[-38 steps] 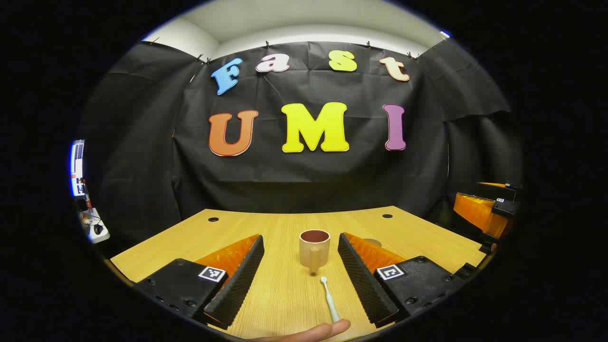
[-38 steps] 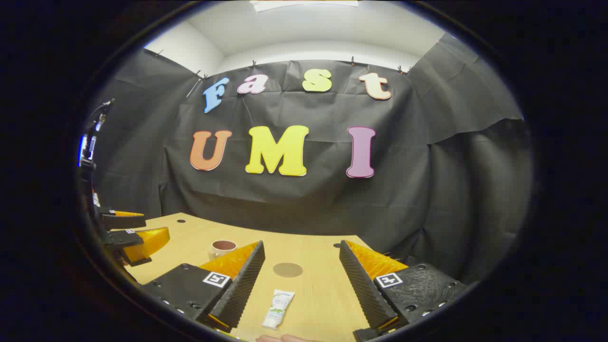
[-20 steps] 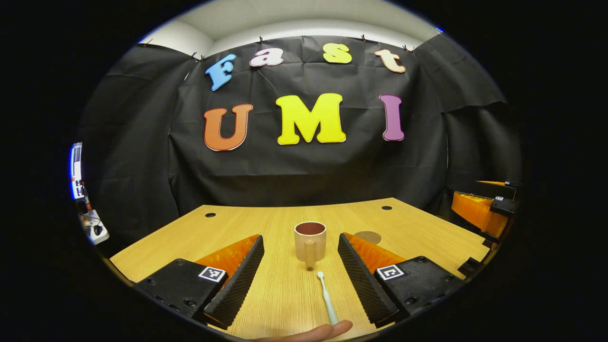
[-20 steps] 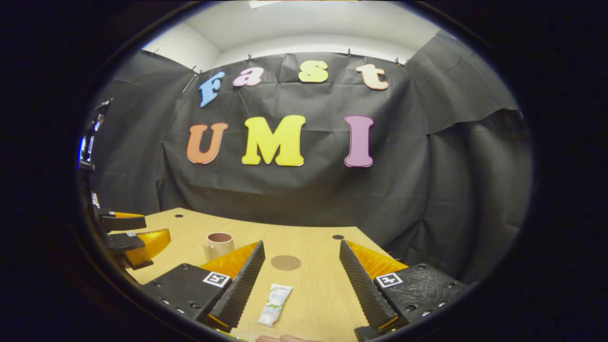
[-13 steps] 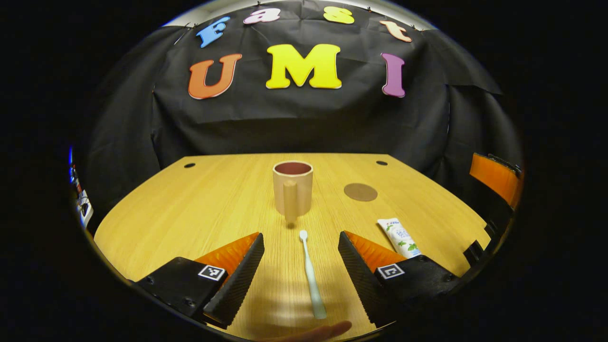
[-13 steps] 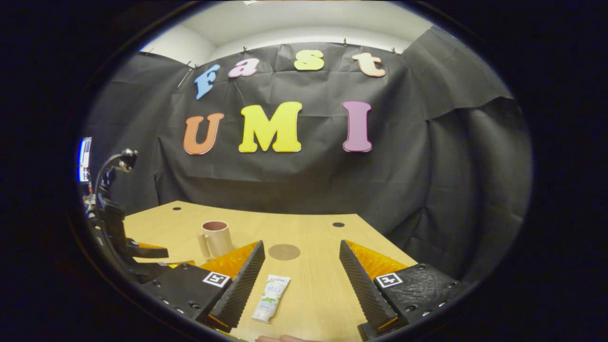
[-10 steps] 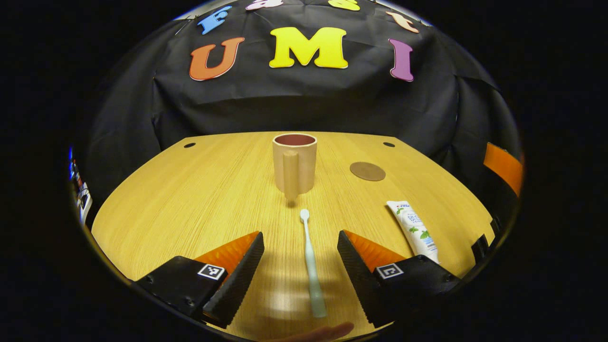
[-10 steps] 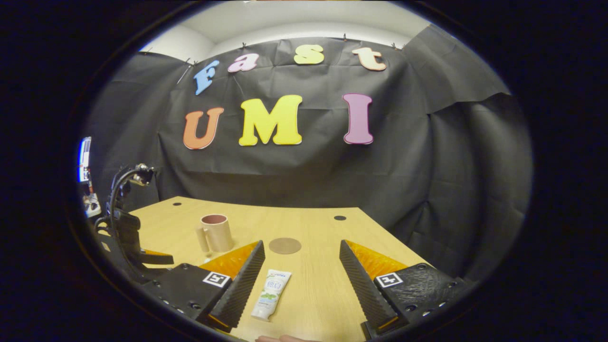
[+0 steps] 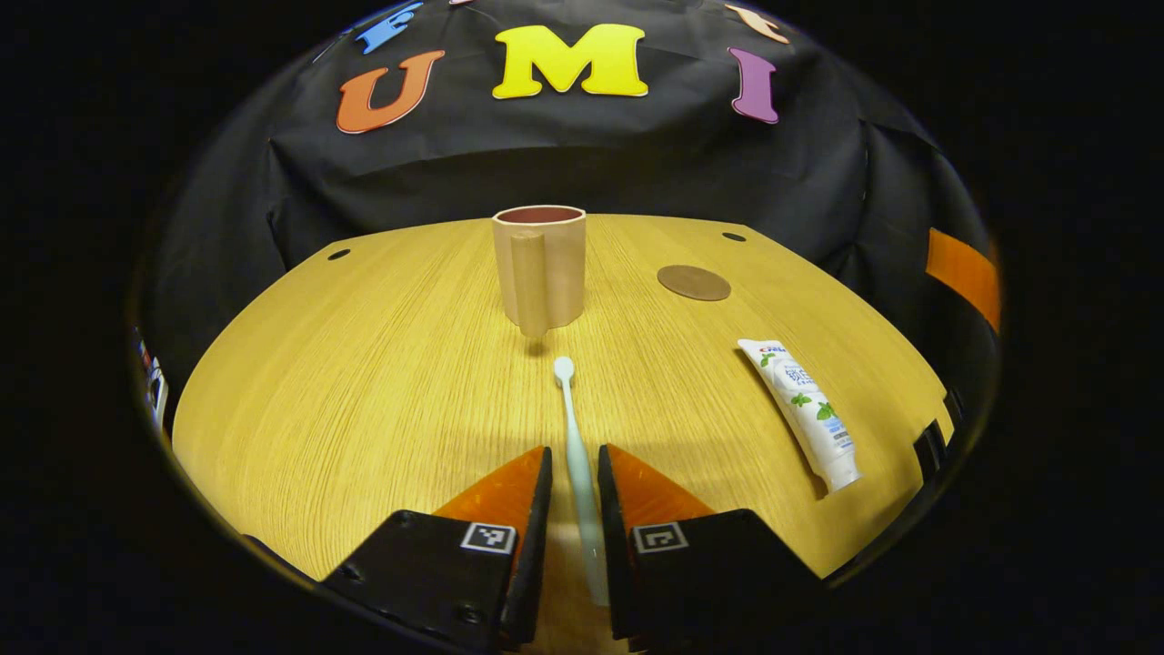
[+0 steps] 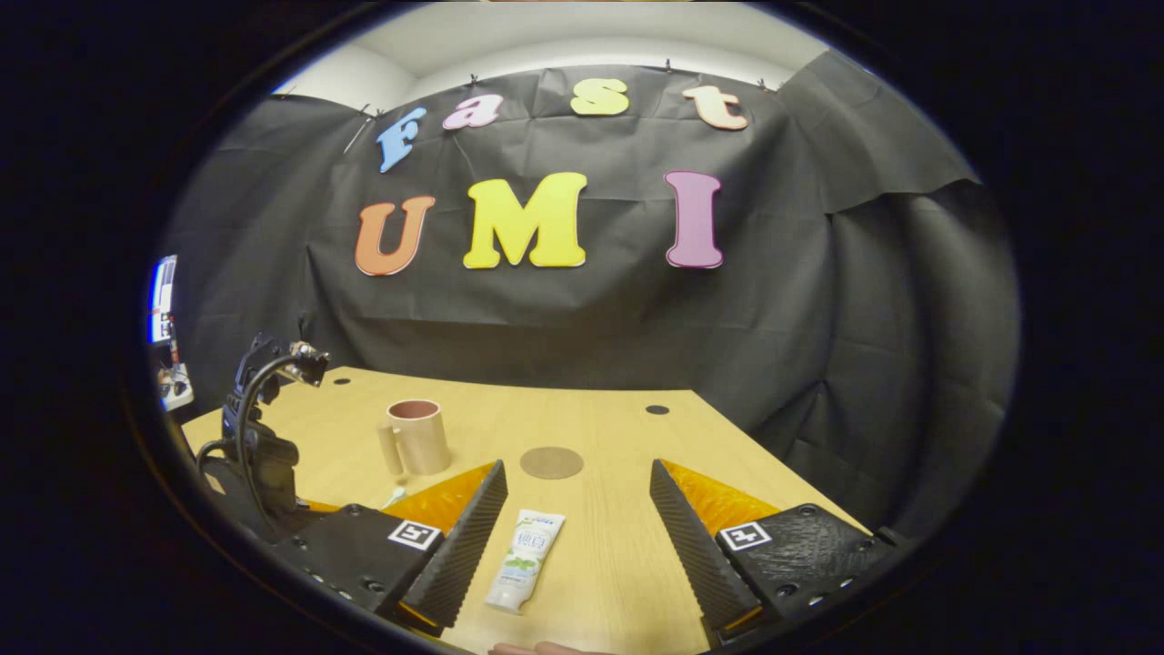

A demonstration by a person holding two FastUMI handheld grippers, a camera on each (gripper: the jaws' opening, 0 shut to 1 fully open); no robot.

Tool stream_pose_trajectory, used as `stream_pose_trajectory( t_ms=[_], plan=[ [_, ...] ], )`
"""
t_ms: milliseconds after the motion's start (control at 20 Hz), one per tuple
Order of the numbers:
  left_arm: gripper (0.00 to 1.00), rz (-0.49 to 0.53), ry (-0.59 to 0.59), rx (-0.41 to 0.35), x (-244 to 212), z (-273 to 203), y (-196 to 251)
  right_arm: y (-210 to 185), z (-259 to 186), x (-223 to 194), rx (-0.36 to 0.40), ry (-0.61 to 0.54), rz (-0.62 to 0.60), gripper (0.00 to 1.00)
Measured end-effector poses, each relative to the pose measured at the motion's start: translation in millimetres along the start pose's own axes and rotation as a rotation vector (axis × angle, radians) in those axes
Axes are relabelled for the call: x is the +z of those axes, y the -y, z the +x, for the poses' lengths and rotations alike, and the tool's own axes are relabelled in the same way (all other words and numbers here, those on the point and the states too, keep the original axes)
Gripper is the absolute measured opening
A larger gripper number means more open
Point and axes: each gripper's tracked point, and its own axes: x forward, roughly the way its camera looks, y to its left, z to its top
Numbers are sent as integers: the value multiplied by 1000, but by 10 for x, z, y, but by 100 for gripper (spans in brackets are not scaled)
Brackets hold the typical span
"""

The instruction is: Put the toothbrush and toothpaste on the desktop into the cup, then pick up the cup and place it on the coaster on the desktop.

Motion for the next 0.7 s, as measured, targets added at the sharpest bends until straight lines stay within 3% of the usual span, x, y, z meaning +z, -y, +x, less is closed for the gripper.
stream_pose_trajectory(
  t_ms=[150, 300, 500, 700],
  plan=[
    [14, -15, 3, -10, -1, 9, -24, -56, 33, -23, 3, -16, -13, 97],
    [9, -75, 37, -23, 11, -15, -77, -129, 97, -93, 11, -41, -24, 97],
    [9, -33, 151, -5, 186, -159, -124, -230, 234, -354, 20, -112, -37, 95],
    [9, -38, 293, 12, 468, -408, -203, -356, 364, -801, 44, -256, -24, 98]
  ],
)
